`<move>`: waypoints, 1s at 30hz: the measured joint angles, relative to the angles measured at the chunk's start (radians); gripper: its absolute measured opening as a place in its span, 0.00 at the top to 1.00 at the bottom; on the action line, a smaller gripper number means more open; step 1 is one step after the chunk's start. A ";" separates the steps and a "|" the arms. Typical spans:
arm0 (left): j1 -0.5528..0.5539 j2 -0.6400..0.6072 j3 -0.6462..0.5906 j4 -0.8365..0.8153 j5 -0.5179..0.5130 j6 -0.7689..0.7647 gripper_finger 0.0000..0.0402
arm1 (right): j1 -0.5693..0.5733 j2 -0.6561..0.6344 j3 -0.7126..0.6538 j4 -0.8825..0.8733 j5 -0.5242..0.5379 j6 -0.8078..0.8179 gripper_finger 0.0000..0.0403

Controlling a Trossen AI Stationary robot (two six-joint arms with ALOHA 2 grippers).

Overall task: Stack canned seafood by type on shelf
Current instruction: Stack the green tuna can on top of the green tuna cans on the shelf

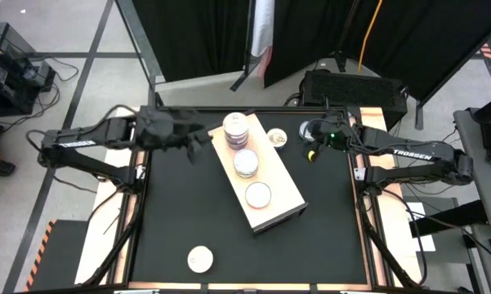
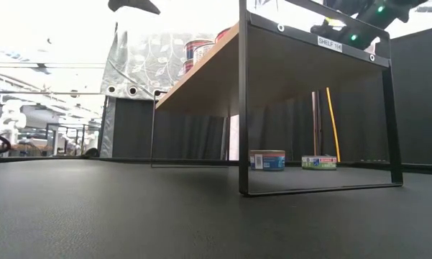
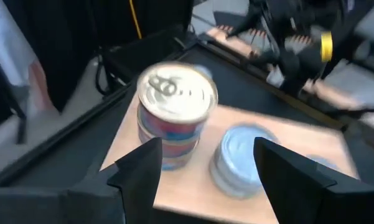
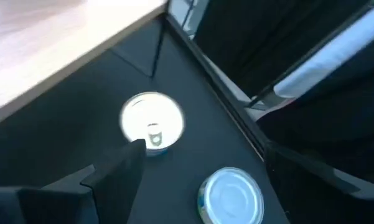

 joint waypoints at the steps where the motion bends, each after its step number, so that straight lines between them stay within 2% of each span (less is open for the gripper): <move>1: -0.026 0.001 -0.013 -0.002 -0.022 0.014 0.37 | -0.014 0.000 -0.009 0.021 -0.005 0.002 0.21; 6: -0.118 0.023 -0.098 0.010 -0.106 0.034 0.37 | -0.066 0.006 -0.015 0.081 -0.050 0.027 0.26; 9: -0.163 0.033 -0.145 0.010 -0.142 -0.024 0.37 | -0.076 0.007 -0.015 0.088 -0.099 0.033 0.29; 15: -0.309 0.033 -0.203 0.016 -0.095 -0.135 0.37 | -0.075 0.007 -0.016 0.076 -0.121 0.035 0.34; 20: -0.461 0.033 -0.250 0.053 -0.097 -0.197 0.37 | -0.075 0.007 -0.016 0.133 -0.118 0.002 0.37; 25: -0.578 0.034 -0.311 0.123 -0.191 -0.201 0.37 | -0.075 0.007 -0.016 0.198 -0.117 -0.007 0.38; 30: -0.636 0.064 -0.350 0.133 -0.258 -0.200 0.37 | -0.100 0.018 -0.015 0.210 -0.118 0.001 0.41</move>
